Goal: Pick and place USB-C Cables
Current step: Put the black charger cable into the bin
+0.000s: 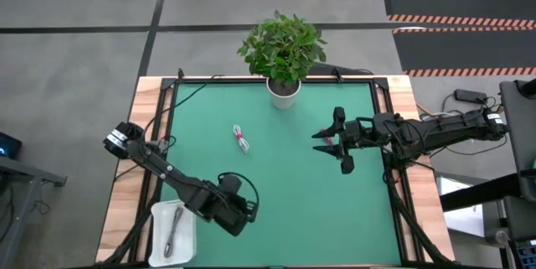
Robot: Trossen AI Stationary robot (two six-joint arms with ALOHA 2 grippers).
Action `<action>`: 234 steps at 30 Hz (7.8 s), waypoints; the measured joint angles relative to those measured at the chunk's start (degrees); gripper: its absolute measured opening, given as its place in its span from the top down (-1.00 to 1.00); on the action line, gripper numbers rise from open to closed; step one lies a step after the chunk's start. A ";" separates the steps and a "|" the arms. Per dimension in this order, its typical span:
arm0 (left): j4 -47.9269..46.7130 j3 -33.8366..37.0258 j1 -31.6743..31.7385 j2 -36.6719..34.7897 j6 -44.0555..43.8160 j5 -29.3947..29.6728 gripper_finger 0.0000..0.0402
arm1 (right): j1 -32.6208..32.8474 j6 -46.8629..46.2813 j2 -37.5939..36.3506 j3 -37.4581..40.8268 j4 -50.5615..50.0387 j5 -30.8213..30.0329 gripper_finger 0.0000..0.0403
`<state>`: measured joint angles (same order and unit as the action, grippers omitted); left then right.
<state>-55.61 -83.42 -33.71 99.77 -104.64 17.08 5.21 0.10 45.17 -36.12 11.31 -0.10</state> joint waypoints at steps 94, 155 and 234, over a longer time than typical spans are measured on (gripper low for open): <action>6.20 17.29 4.74 5.40 -1.59 -12.61 0.29 | 0.00 1.03 0.00 0.00 -0.74 -0.01 0.28; 77.01 33.99 3.34 -19.70 113.92 8.44 0.90 | 0.39 4.81 27.84 8.00 44.75 0.48 0.28; 98.12 49.98 3.08 -30.60 101.74 28.63 0.90 | 0.12 11.77 43.87 -16.13 32.99 8.51 -0.09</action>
<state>42.51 -33.44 -30.63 69.17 -2.90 45.72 5.33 11.87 89.04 -52.25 44.31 8.41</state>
